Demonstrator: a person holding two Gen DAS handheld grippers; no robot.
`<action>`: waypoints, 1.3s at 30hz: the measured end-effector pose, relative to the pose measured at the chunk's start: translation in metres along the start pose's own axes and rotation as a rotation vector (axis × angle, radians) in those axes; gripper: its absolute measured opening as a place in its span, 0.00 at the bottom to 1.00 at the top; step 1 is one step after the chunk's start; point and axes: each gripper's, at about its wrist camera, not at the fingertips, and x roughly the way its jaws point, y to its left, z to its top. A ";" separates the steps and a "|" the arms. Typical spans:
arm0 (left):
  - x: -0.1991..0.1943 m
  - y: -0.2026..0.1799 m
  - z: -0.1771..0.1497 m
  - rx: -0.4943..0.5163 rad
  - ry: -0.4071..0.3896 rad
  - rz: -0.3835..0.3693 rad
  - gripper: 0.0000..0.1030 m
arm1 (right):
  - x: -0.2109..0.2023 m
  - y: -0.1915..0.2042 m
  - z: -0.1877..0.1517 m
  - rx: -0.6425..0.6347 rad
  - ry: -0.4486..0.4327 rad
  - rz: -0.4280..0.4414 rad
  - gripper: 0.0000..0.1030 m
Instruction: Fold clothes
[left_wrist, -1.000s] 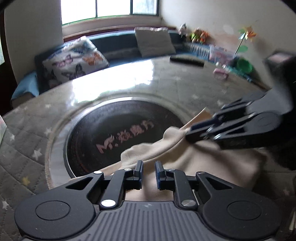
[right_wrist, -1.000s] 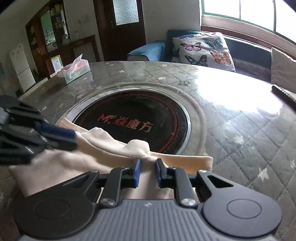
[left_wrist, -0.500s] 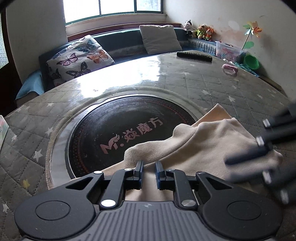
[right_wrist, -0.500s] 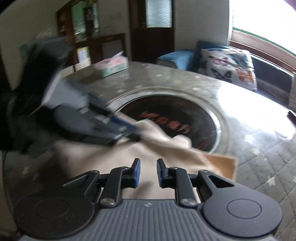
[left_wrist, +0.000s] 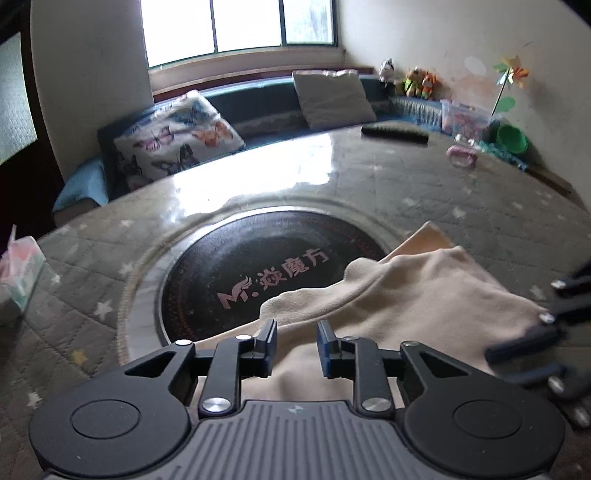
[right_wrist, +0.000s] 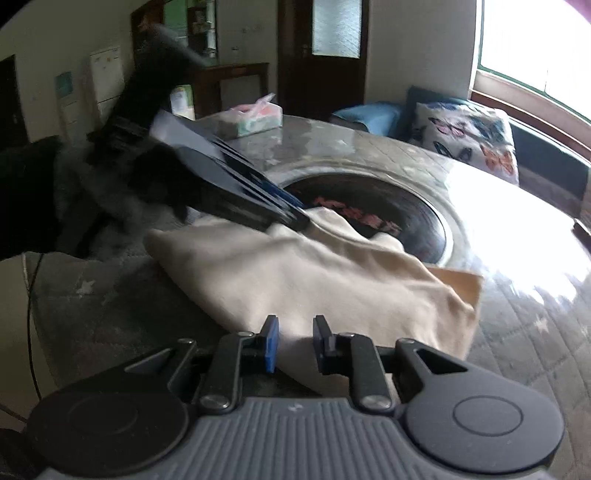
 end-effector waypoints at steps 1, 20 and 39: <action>-0.009 -0.001 -0.004 -0.001 -0.010 -0.004 0.25 | -0.002 -0.004 -0.001 0.012 -0.002 -0.005 0.18; -0.038 0.001 -0.056 -0.082 0.018 -0.035 0.29 | 0.001 -0.066 0.011 0.179 -0.045 -0.105 0.19; -0.043 0.025 -0.045 -0.169 -0.018 -0.006 0.76 | 0.018 -0.064 0.022 0.151 -0.025 -0.140 0.29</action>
